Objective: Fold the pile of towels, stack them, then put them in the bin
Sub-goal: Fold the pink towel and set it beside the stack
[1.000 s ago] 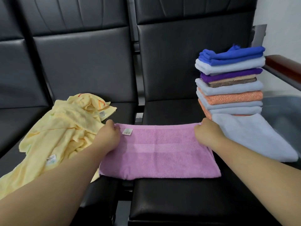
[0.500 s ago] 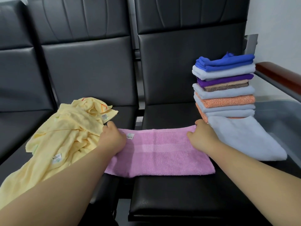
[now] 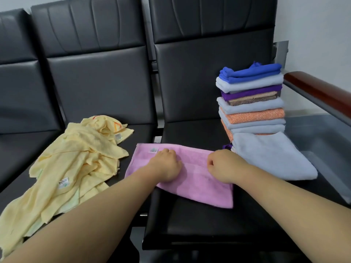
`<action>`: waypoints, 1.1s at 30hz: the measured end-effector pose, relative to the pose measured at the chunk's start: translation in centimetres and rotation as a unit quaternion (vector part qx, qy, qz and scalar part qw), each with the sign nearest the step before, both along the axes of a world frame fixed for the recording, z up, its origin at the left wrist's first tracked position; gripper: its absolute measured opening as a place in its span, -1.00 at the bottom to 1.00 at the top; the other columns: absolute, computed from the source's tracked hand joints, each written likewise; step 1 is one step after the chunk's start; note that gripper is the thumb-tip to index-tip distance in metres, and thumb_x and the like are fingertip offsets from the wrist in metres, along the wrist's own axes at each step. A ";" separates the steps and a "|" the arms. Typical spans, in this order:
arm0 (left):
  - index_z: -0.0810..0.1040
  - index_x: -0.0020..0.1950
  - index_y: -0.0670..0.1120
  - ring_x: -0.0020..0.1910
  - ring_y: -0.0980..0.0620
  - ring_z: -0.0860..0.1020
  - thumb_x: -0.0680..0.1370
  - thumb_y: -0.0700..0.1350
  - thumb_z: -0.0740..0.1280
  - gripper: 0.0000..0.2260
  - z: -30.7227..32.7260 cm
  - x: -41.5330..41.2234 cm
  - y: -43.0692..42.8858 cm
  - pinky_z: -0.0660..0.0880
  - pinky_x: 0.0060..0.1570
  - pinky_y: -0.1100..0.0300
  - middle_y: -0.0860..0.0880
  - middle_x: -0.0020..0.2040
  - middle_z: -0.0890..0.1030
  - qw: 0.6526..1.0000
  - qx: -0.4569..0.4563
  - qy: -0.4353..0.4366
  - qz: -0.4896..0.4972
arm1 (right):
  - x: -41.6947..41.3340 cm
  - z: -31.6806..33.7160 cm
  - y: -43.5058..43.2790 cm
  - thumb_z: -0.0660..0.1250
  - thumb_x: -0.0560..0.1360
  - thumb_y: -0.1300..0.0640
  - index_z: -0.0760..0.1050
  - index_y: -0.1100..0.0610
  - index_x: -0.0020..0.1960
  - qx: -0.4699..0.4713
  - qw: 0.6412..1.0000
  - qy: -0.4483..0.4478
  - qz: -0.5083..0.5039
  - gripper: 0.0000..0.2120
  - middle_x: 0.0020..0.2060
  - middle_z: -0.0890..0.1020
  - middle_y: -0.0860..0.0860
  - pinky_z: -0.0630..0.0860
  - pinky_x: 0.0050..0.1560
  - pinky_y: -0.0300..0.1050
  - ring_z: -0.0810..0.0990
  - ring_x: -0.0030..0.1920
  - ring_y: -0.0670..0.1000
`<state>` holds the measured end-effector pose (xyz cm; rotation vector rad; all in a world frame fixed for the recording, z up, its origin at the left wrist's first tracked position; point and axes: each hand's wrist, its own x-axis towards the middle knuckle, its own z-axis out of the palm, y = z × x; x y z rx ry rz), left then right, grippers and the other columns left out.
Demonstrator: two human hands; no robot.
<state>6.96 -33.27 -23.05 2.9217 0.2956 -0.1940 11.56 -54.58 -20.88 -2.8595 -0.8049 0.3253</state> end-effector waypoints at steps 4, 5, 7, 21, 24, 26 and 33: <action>0.43 0.46 0.01 0.48 -0.08 0.36 0.69 0.01 0.03 -0.62 -0.2 2.1 -1.3 0.26 0.46 -0.12 0.01 0.48 0.44 0.994 0.015 0.011 -0.112 | -1.2 0.4 -1.1 0.24 0.60 0.09 0.67 0.10 -0.14 0.009 0.997 0.061 0.038 -0.74 -0.13 0.70 0.02 0.63 0.03 0.00 0.66 -0.08 0.05; 0.35 0.54 0.08 0.57 -0.08 0.22 0.69 -0.01 0.03 -0.59 -0.3 2.2 -1.7 0.14 0.52 -0.19 0.05 0.58 0.32 0.989 0.036 0.023 -0.143 | -1.7 0.4 -1.4 0.26 0.60 0.08 0.65 0.09 -0.19 0.019 0.996 0.073 0.050 -0.73 -0.16 0.70 0.02 0.61 0.02 -0.02 0.65 -0.09 0.04; 0.23 0.60 0.19 0.64 -0.12 0.00 0.70 0.02 0.02 -0.56 -0.6 2.2 -2.3 -0.07 0.55 -0.30 0.04 0.67 0.09 0.984 0.065 0.028 -0.162 | -2.3 0.0 -1.9 0.29 0.61 0.04 0.64 0.09 -0.22 0.034 0.994 0.081 0.063 -0.71 -0.17 0.70 0.02 0.59 0.01 -0.03 0.65 -0.11 0.03; 0.39 0.43 0.08 0.27 0.00 0.47 0.43 0.11 0.44 -0.41 1.1 -7.2 -2.2 0.49 0.14 0.16 0.03 0.38 0.32 0.928 -0.360 -0.029 0.094 | -3.4 -1.1 -3.7 0.39 0.52 0.21 0.60 -0.11 -0.04 0.123 0.988 0.065 0.060 -0.80 -0.07 0.65 -0.17 0.57 0.07 -0.23 0.62 -0.04 -0.16; 0.53 0.26 0.01 0.04 0.14 0.56 0.37 -0.03 0.41 -0.55 1.5 -9.8 -2.8 0.54 -0.02 0.25 0.05 0.21 0.52 0.864 -0.500 0.031 0.046 | -3.8 -1.0 -3.7 0.36 0.54 0.21 0.61 -0.11 -0.03 0.124 0.988 0.068 0.065 -0.79 -0.07 0.65 -0.18 0.55 0.07 -0.27 0.61 -0.04 -0.18; 0.58 0.18 -0.05 -0.06 0.16 0.56 0.36 -0.15 0.41 -0.62 1.6 -11.1 -2.8 0.53 -0.07 0.27 0.06 0.12 0.58 0.846 -0.529 0.060 0.017 | -4.2 -0.8 -3.7 0.36 0.54 0.18 0.63 -0.09 -0.01 0.129 0.986 0.083 0.061 -0.82 -0.07 0.65 -0.20 0.53 0.08 -0.26 0.60 -0.03 -0.17; 0.68 -0.01 -0.15 -0.20 0.02 0.58 0.35 -0.40 0.50 -0.73 1.3 -12.0 -1.8 0.56 -0.11 0.14 -0.03 -0.16 0.68 0.901 -0.433 -0.030 0.000 | -5.7 0.1 -3.7 0.48 0.50 -0.11 0.66 -0.11 0.02 0.151 0.971 0.180 0.050 -0.86 -0.05 0.70 -0.21 0.58 0.17 -0.16 0.64 0.00 -0.17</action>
